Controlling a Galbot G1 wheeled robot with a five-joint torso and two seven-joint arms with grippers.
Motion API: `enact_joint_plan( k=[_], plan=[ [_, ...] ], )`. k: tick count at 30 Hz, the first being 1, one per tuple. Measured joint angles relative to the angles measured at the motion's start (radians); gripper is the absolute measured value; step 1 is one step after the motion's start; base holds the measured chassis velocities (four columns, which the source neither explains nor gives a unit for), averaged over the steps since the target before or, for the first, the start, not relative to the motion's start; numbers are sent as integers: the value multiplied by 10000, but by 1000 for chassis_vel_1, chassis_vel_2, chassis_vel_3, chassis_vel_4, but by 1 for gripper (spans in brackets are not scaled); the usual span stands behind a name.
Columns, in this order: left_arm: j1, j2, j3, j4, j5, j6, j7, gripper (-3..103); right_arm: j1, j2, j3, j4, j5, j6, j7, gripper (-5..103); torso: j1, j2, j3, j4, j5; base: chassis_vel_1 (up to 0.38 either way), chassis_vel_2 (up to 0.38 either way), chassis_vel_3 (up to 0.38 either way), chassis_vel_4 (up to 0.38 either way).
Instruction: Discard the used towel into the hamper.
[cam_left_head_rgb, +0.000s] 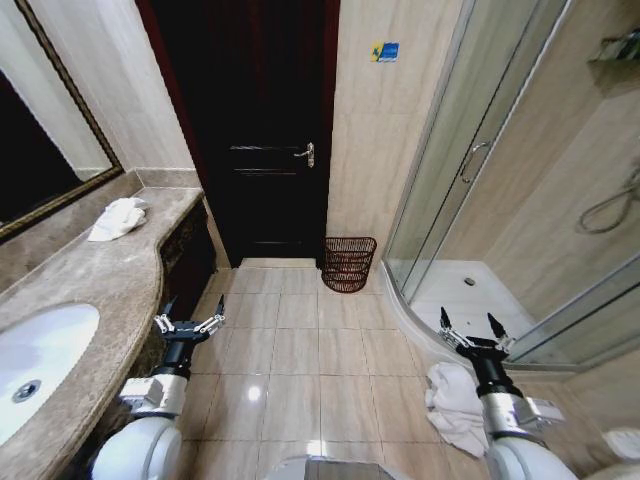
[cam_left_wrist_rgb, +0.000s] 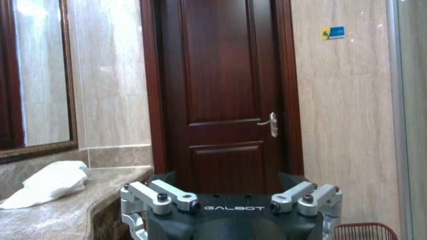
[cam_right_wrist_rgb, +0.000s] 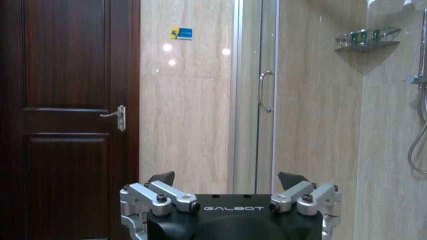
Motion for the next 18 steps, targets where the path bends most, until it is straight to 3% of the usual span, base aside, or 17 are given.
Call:
enact_joint_plan(
  k=[18],
  plan=[
    [135,-96,0,15,-28,-129,2,100,-134,24,-60,-36,-352,12,-7,100,-2,-2,-1,0,0,0,0,0,0]
  ],
)
